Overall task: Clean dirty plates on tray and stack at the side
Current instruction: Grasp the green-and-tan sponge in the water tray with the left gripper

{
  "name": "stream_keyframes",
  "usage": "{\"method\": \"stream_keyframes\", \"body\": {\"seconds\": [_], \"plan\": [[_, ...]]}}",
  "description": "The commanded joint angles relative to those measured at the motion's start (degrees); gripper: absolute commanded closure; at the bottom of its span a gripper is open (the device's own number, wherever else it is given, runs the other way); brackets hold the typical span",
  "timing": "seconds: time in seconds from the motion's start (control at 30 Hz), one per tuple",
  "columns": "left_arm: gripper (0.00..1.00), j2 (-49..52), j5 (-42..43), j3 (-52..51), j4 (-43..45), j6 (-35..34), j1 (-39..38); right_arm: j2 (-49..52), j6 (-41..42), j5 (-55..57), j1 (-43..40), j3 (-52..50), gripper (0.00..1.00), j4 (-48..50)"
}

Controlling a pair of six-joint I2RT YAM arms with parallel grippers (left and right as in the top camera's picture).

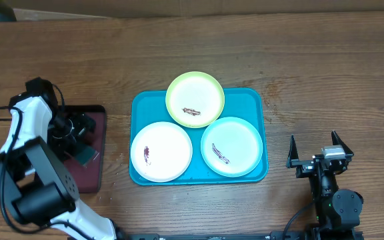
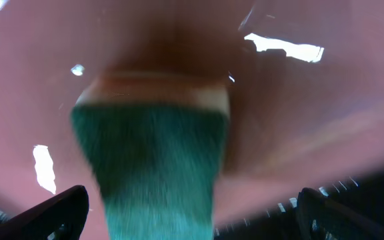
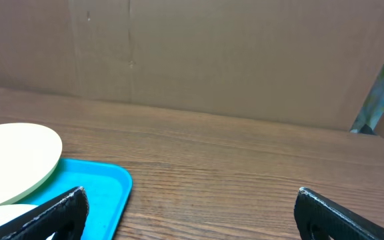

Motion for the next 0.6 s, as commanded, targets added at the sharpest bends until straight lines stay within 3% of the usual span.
{"method": "stream_keyframes", "body": {"seconds": [0.0,0.2,0.33,0.57], "plan": [[0.0,3.2,0.9,0.8,1.2,0.9,2.2,-0.6,0.0,0.0,-0.3,-0.6,0.0,0.3],[0.0,3.8,0.9,0.8,4.3,2.5,4.1,-0.6,0.0,0.0,-0.3,-0.6,0.0,0.3],[0.08,3.8,1.1,0.0,6.5,3.7,4.0,-0.6,0.0,0.0,-0.3,-0.6,0.0,0.3],[0.08,3.8,4.8,-3.9,7.8,3.7,3.9,-0.6,0.0,0.0,-0.3,-0.6,0.0,0.3]]}}
